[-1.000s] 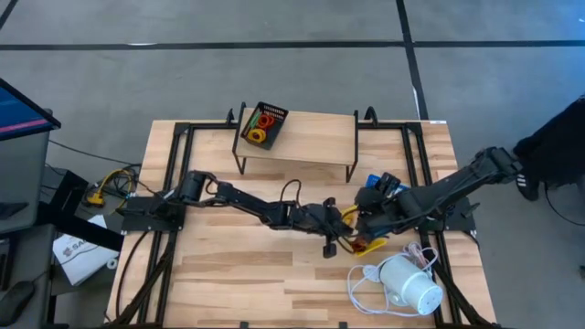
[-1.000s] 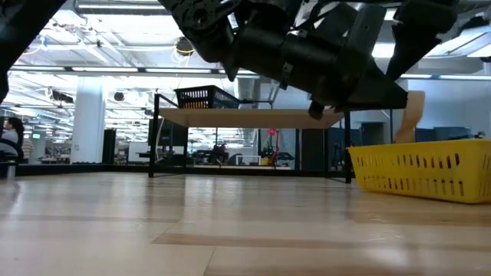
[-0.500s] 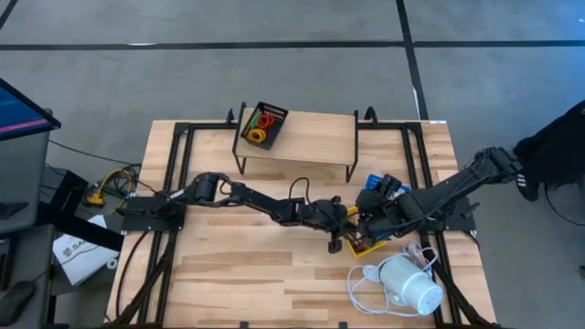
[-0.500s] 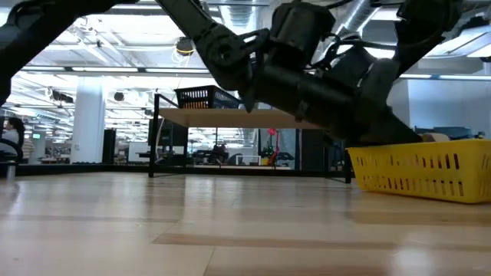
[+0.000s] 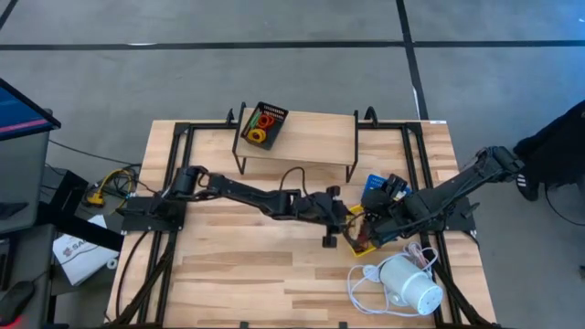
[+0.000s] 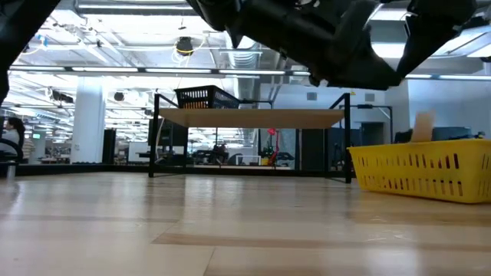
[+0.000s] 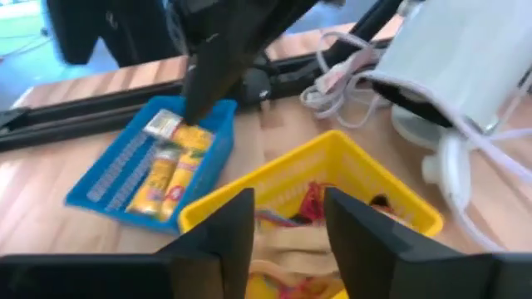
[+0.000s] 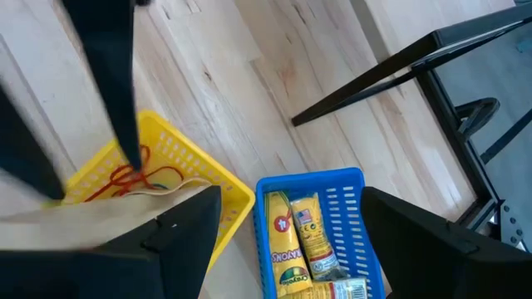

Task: Pick & Place Office Desk Supplies
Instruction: Put the yellow bin on the shelf

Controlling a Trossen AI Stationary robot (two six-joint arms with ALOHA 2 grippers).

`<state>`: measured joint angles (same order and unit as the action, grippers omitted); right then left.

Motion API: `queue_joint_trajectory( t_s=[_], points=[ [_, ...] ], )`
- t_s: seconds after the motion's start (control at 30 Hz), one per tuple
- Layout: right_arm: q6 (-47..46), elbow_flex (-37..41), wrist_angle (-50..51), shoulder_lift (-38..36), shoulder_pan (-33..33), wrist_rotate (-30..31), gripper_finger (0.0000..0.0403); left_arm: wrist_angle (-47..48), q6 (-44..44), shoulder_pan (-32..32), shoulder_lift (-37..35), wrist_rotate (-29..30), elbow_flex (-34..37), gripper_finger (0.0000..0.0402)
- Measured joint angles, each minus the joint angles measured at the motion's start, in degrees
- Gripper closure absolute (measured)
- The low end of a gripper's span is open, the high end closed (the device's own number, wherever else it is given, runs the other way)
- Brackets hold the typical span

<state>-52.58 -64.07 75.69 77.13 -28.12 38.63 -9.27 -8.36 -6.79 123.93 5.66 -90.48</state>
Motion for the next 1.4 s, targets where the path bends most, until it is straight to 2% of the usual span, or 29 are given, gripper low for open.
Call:
queue_joint_trajectory(
  t_s=[0.2,0.3,0.43,0.53,0.63,0.73,0.9,1.03,1.2,1.4],
  points=[
    [0.0,0.0,-0.3,0.1,0.0,0.0,0.0117,-1.1,0.2,1.5,4.3,0.3,0.4,0.0239],
    [-0.5,0.0,-0.9,0.1,-0.4,-1.4,0.0117,1.6,-0.5,1.1,1.7,-0.4,0.4,0.0240],
    [-1.7,0.6,-4.3,0.0,-2.1,-4.7,0.0117,18.9,-1.8,-3.3,-5.8,-2.6,0.1,0.0251],
    [-1.2,2.4,-12.7,0.1,-1.3,-12.2,0.0117,27.2,-2.3,-6.8,-11.1,-1.7,4.2,0.0257],
    [-1.3,3.6,-18.1,1.4,1.5,-18.8,0.0117,26.7,-5.5,-10.3,-19.1,4.0,11.3,0.0262],
    [-4.4,3.7,-18.5,2.9,4.0,-21.0,0.0117,24.1,-6.1,-13.6,-29.9,12.1,18.4,0.0265],
    [-9.1,3.5,-22.0,6.4,7.8,-26.2,0.0117,13.6,-3.4,-17.7,-49.3,16.6,32.7,0.0265],
    [-10.5,2.9,-27.5,10.6,10.6,-31.5,0.0117,10.8,-3.4,-20.2,-61.8,22.6,43.0,0.0267],
    [-10.5,-2.5,-25.4,18.1,13.1,-35.3,0.0117,9.2,-2.9,-20.9,-70.5,26.3,51.1,0.0268],
    [-10.1,-9.7,-14.4,25.8,14.5,-36.0,0.0117,8.0,-2.0,-22.0,-72.3,26.1,55.4,0.0268]
  ],
)
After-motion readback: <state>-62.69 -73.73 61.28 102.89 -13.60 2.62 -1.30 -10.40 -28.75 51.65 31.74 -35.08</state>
